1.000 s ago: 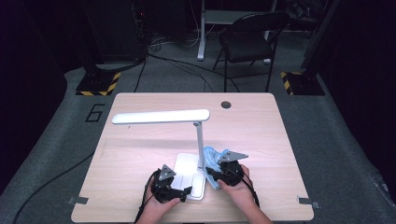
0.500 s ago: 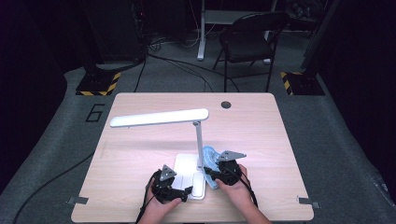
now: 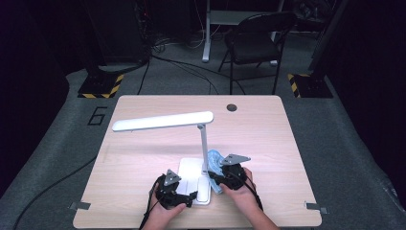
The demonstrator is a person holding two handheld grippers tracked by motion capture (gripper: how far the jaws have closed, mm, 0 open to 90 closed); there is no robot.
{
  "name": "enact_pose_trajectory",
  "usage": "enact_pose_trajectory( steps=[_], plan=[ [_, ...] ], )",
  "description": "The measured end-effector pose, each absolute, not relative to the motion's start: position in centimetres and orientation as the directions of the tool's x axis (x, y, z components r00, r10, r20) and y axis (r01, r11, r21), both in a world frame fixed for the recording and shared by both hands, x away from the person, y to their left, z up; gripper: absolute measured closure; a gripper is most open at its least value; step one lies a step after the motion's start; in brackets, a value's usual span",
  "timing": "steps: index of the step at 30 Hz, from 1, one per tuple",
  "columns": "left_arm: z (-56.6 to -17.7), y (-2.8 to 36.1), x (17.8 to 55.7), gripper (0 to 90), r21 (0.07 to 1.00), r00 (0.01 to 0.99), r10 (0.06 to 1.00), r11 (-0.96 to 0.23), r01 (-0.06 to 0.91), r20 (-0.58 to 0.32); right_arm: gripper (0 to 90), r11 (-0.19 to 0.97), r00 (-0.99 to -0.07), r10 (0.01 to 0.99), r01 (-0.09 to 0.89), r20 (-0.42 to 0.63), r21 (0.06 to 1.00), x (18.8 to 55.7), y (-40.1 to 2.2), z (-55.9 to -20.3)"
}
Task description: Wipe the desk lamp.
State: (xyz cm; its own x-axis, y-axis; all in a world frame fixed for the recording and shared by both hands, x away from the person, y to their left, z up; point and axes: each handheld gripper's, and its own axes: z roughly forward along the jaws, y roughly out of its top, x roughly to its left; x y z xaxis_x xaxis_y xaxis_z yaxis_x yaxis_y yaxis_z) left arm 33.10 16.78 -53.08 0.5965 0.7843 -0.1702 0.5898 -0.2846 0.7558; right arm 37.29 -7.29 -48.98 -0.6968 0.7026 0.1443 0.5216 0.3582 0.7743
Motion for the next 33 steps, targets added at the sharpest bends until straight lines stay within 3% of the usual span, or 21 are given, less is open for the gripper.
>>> enact_pose_trajectory(
  steps=[33],
  plan=[
    [-53.1, 16.8, 33.1, 0.0, 0.755, 0.598, 0.784, -0.289, 0.589, -0.166, 65.7, 0.369, -0.738, 0.669, 0.433, 0.089, 0.822, 36.8, -7.3, -43.8]
  ],
)
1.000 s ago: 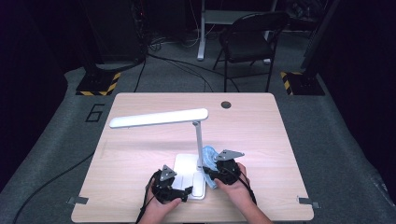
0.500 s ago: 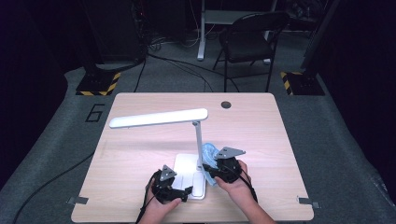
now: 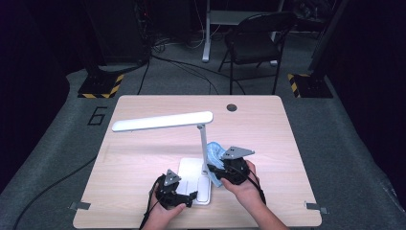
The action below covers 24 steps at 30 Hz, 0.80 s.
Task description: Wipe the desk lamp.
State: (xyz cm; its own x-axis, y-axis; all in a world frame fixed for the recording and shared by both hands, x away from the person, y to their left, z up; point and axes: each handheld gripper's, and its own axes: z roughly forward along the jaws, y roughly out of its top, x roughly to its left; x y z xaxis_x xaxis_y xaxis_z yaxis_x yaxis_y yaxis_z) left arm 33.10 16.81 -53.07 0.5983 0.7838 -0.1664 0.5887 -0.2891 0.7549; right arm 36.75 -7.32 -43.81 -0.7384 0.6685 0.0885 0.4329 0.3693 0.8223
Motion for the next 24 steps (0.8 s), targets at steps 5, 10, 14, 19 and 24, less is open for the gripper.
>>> enact_pose_trajectory(
  steps=[5, 10, 14, 19, 24],
  plan=[
    [-53.1, 16.8, 33.1, 0.0, 0.755, 0.598, 0.784, -0.289, 0.588, -0.166, 65.7, 0.367, -0.741, 0.667, 0.421, 0.081, 0.830, 36.6, -7.3, -42.8],
    [-53.1, 16.8, 33.1, 0.0, 0.754, 0.598, 0.784, -0.289, 0.590, -0.167, 65.7, 0.378, -0.747, 0.661, 0.408, 0.066, 0.831, 36.6, -7.3, -41.8],
    [-53.1, 16.8, 33.1, 0.0, 0.754, 0.598, 0.784, -0.289, 0.590, -0.167, 65.7, 0.374, -0.750, 0.658, 0.402, 0.066, 0.836, 36.7, -7.3, -41.5],
    [-53.1, 16.8, 33.1, 0.0, 0.753, 0.598, 0.783, -0.288, 0.592, -0.171, 65.7, 0.382, -0.755, 0.653, 0.399, 0.062, 0.834, 36.7, -7.4, -40.8],
    [-53.1, 16.8, 33.1, 0.0, 0.753, 0.598, 0.783, -0.287, 0.592, -0.171, 65.7, 0.382, -0.762, 0.644, 0.390, 0.061, 0.837, 36.8, -7.4, -40.4]
  ],
)
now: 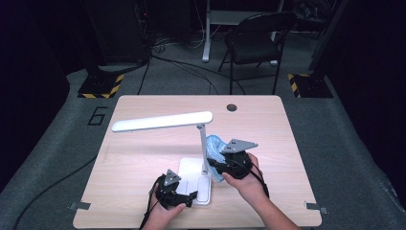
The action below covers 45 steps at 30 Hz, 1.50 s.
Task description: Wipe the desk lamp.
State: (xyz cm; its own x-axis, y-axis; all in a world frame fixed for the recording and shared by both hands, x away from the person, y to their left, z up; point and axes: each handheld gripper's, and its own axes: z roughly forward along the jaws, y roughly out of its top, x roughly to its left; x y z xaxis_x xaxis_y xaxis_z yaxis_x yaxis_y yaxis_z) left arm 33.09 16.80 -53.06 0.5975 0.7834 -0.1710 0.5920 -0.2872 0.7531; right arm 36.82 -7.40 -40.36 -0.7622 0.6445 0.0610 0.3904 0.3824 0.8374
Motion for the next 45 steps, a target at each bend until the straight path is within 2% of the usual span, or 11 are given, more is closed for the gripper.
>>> enact_pose_trajectory(
  steps=[15, 30, 45],
  plan=[
    [-53.1, 16.8, 33.1, 0.0, 0.753, 0.598, 0.783, -0.287, 0.592, -0.171, 65.6, 0.396, -0.778, 0.621, 0.413, 0.091, 0.820, 37.4, -7.6, -38.9],
    [-53.1, 16.8, 33.1, 0.0, 0.755, 0.594, 0.786, -0.281, 0.593, -0.174, 65.5, 0.460, -0.798, 0.601, 0.394, 0.048, 0.796, 37.7, -7.3, -36.4],
    [-53.1, 16.8, 33.1, 0.0, 0.756, 0.594, 0.786, -0.283, 0.590, -0.170, 65.5, 0.446, -0.799, 0.601, 0.366, 0.029, 0.817, 37.5, -7.1, -34.5]
  ],
)
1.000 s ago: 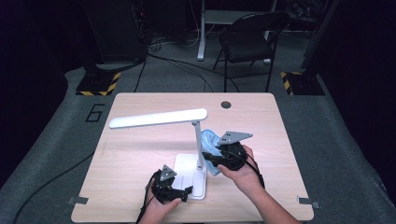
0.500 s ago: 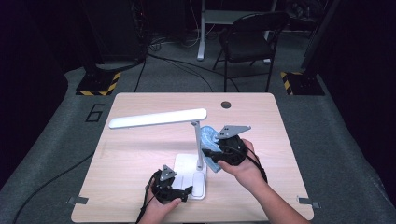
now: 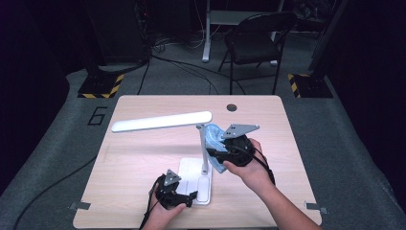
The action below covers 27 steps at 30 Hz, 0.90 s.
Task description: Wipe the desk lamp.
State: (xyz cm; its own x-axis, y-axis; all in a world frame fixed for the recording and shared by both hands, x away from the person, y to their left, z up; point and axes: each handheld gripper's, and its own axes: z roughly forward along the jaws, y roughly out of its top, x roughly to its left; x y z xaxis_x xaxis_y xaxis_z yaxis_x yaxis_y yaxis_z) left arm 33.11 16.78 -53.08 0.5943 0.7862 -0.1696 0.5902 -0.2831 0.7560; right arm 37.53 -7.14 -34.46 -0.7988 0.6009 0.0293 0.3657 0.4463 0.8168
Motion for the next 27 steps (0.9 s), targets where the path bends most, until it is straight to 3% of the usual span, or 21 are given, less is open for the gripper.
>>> enact_pose_trajectory(
  steps=[27],
  plan=[
    [-53.1, 16.7, 33.2, 0.0, 0.759, 0.595, 0.786, -0.282, 0.587, -0.168, 65.2, 0.396, -0.801, 0.597, 0.266, -0.027, 0.879, 37.2, -7.0, -29.5]
  ],
)
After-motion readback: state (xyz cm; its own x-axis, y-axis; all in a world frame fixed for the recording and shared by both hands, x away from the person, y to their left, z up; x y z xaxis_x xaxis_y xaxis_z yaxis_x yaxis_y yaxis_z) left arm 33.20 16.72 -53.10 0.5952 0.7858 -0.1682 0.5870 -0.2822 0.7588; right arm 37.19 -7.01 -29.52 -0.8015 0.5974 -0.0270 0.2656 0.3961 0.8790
